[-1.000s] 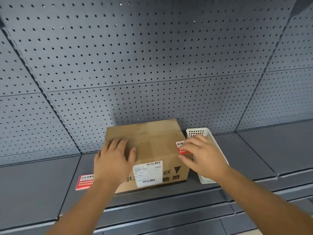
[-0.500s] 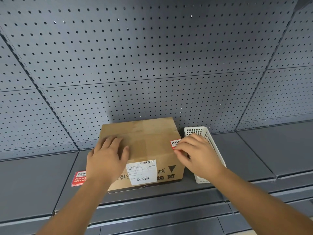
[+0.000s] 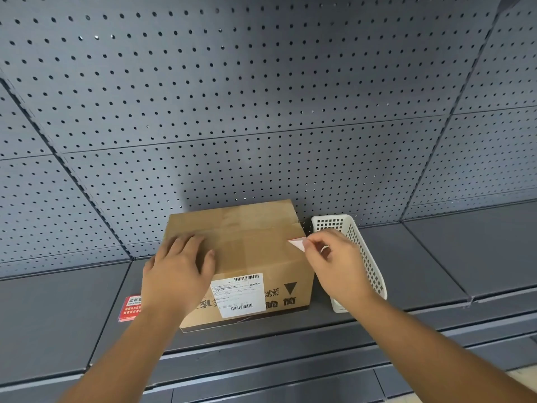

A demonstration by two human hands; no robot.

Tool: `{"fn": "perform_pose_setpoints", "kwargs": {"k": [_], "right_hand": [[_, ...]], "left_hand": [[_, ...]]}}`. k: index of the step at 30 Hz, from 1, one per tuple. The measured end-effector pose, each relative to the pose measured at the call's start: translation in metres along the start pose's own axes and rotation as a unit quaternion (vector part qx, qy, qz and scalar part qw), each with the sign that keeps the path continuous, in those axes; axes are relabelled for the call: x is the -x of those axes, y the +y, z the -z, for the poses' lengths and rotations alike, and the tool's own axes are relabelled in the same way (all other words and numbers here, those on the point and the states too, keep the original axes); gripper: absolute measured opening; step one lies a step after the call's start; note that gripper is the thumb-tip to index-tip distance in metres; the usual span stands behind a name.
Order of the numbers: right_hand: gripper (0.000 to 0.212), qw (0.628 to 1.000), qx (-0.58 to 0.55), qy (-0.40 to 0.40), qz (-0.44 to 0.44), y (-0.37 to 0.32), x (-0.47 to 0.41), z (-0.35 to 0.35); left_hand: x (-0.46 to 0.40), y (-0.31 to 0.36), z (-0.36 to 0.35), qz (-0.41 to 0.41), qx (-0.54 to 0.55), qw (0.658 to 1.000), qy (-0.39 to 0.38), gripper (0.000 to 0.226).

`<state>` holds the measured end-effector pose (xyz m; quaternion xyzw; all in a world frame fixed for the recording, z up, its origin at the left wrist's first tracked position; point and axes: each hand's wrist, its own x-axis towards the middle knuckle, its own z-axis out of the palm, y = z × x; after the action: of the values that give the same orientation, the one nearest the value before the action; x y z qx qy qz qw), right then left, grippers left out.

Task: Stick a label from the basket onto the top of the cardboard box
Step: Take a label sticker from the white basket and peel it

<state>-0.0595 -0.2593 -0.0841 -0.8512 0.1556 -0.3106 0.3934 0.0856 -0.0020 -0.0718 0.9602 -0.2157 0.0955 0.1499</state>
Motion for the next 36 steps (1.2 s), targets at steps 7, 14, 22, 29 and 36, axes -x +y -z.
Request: {"fn": "perform_pose_setpoints", "kwargs": {"k": [7,14,22,29,36], "right_hand": [[0.012,0.992,-0.071,0.053,-0.094,0.0,0.0,-0.002],[0.017,0.952,-0.177,0.102,-0.227,0.003,0.002,0.003],[0.016,0.915,-0.237,0.15,-0.289,0.013,0.005,0.004],[0.016,0.894,-0.272,0.17,-0.314,0.019,0.005,0.003],[0.015,0.864,-0.302,0.195,-0.352,0.025,0.007,0.008]], "left_hand": [[0.0,0.001,0.0,0.0,-0.002,1.0,0.002,0.046],[-0.001,0.001,-0.001,-0.001,-0.005,1.0,0.002,0.043],[0.002,0.003,0.0,-0.002,-0.004,1.0,0.005,0.043],[0.003,0.003,0.002,-0.004,-0.012,1.0,-0.003,0.047],[0.003,0.006,0.005,0.003,-0.014,1.0,-0.011,0.046]]}}
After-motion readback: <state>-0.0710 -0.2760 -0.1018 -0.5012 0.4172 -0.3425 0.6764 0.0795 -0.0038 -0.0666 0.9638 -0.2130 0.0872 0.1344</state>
